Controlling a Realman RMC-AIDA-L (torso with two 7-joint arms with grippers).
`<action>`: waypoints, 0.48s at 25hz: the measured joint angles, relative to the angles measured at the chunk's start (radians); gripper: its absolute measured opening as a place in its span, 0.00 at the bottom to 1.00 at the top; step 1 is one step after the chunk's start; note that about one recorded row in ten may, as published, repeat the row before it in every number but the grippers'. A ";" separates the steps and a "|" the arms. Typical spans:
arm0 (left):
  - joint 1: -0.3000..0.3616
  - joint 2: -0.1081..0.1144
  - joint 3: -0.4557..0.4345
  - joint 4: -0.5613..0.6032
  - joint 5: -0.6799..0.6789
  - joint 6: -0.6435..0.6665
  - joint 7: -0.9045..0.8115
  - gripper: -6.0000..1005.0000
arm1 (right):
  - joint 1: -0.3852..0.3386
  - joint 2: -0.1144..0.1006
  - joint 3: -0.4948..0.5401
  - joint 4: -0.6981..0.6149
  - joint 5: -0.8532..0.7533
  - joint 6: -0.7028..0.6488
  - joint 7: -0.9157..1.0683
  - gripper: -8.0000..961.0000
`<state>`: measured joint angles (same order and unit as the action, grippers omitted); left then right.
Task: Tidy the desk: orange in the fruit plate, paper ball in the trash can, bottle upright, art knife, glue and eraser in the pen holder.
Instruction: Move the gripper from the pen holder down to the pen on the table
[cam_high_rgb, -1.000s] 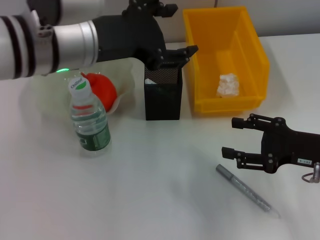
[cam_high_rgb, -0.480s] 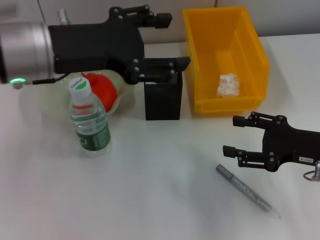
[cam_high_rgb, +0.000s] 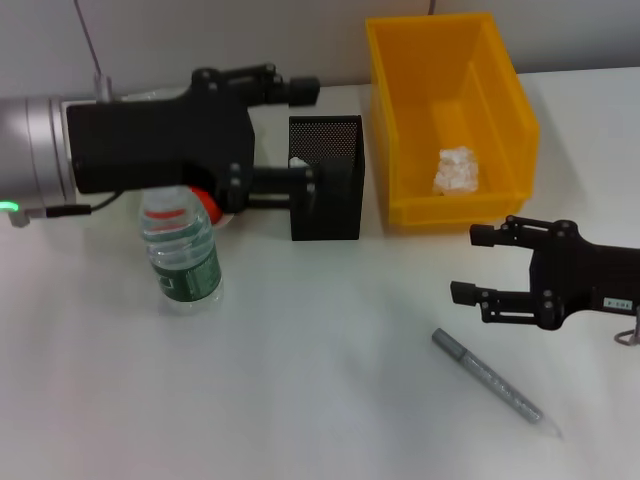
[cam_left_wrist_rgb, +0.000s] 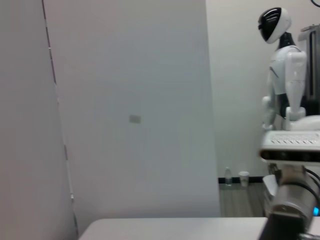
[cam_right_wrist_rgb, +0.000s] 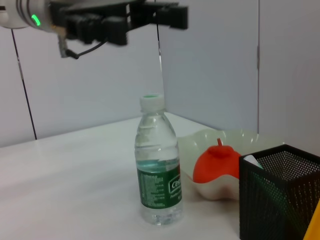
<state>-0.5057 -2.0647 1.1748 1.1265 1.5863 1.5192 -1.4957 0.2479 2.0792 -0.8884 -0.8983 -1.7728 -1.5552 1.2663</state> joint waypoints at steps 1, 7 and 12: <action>0.000 0.000 0.001 -0.007 0.001 0.007 0.005 0.81 | 0.000 0.000 0.000 -0.010 -0.002 0.000 0.010 0.79; -0.004 0.001 0.013 -0.016 0.047 0.080 0.008 0.81 | 0.001 0.000 0.003 -0.076 -0.022 -0.001 0.110 0.79; 0.008 -0.002 0.060 -0.019 0.083 0.095 0.030 0.81 | 0.012 0.001 0.001 -0.148 -0.098 -0.002 0.235 0.79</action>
<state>-0.4972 -2.0664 1.2350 1.1079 1.6693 1.6141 -1.4653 0.2600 2.0802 -0.8873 -1.0467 -1.8710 -1.5575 1.5011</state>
